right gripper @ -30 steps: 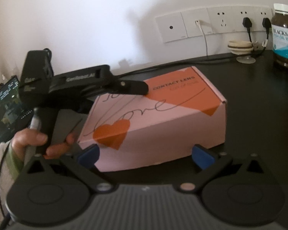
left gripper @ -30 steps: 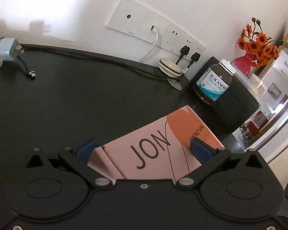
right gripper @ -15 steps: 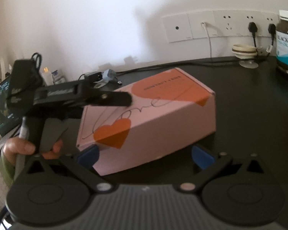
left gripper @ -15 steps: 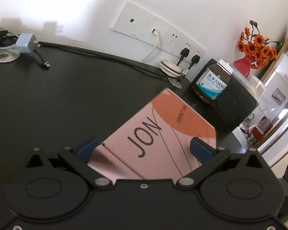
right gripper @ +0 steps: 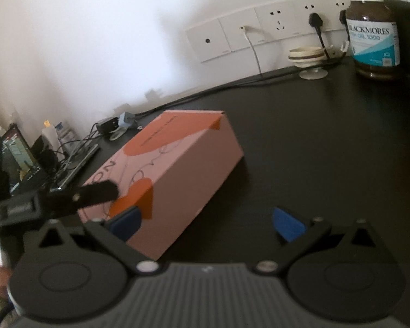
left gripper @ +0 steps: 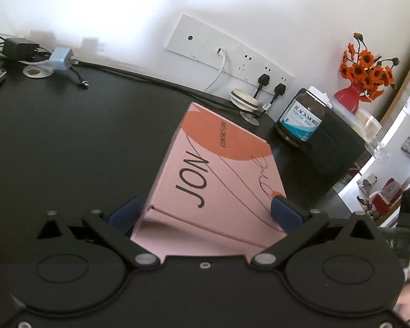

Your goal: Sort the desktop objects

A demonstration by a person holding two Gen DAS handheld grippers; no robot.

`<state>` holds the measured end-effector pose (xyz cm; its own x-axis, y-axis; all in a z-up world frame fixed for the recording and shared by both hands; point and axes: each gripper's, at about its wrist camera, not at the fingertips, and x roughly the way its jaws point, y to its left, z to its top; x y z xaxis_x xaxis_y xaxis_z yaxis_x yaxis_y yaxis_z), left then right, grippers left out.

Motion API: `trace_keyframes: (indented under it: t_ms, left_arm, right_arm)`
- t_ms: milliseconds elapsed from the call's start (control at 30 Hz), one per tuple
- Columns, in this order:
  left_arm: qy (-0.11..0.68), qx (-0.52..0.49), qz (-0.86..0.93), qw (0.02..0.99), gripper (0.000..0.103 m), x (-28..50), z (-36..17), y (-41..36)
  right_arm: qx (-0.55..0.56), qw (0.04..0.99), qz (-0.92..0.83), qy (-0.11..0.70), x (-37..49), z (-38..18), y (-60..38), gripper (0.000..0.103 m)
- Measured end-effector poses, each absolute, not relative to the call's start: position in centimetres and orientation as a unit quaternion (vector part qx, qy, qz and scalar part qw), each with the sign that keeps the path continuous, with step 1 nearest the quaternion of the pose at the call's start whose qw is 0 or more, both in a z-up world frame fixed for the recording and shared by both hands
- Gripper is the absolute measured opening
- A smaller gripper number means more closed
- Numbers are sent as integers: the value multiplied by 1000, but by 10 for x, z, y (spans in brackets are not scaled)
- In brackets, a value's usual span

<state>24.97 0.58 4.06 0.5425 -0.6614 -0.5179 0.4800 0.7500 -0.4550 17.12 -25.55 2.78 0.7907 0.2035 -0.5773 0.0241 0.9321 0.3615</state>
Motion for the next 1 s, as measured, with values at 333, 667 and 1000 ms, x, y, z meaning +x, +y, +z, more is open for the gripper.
trace_keyframes:
  t_ms: [333, 667, 1000]
  left_arm:
    - [338, -139, -305, 879, 103, 230, 42, 5]
    - [338, -135, -310, 878, 103, 217, 42, 1]
    - [327, -143, -290, 888, 103, 219, 42, -9]
  right_arm:
    - [188, 926, 30, 325, 181, 28, -265, 102]
    - [195, 924, 31, 327, 184, 29, -277, 102]
    - [186, 924, 21, 333, 198, 33, -283, 102]
